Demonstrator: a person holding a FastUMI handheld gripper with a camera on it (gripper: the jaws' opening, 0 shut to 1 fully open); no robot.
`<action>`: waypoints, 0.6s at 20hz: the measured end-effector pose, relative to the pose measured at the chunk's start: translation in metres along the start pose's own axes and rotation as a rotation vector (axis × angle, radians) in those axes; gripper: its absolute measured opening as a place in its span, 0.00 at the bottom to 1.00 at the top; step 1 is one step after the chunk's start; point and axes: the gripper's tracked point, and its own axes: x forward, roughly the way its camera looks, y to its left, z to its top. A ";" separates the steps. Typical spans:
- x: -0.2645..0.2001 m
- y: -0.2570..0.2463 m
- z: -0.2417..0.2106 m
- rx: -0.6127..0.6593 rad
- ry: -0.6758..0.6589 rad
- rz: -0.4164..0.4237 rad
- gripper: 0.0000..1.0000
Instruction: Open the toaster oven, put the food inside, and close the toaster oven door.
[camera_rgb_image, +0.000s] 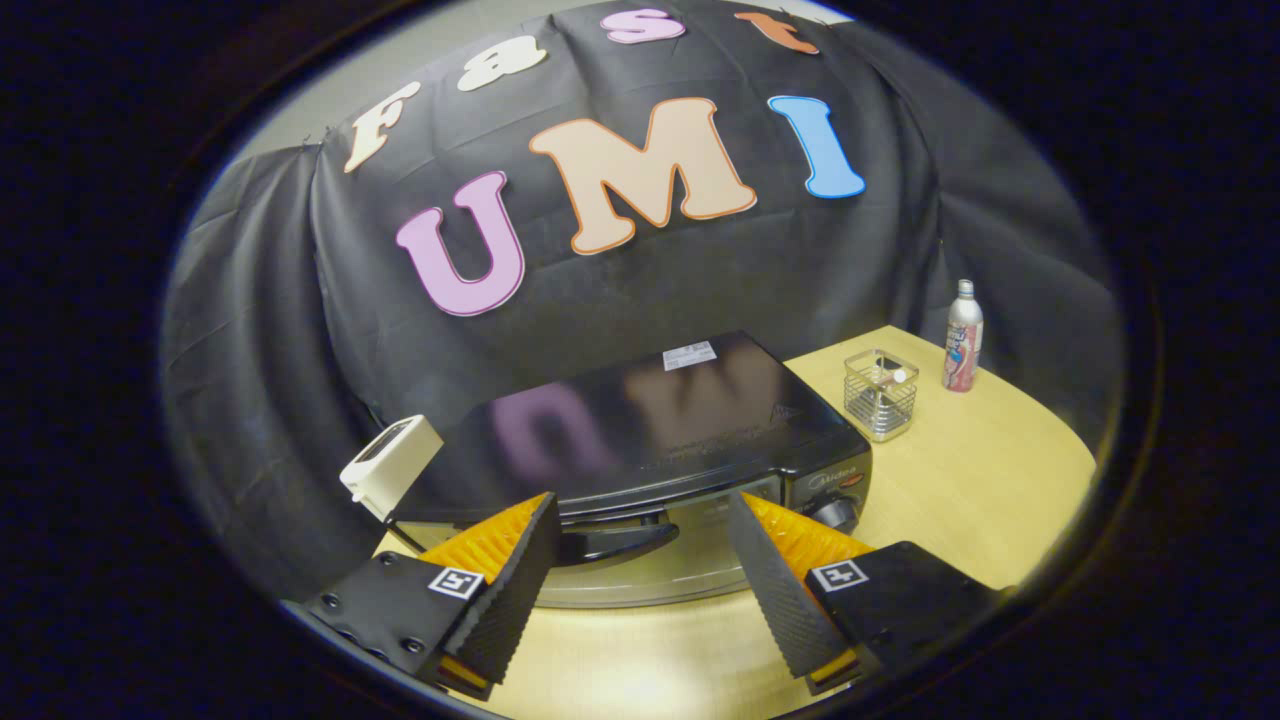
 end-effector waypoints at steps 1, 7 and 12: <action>-0.005 0.004 0.001 -0.004 0.013 0.006 1.00; -0.053 0.027 0.059 -0.099 -0.098 0.031 0.99; -0.099 0.050 0.113 -0.197 -0.220 0.036 1.00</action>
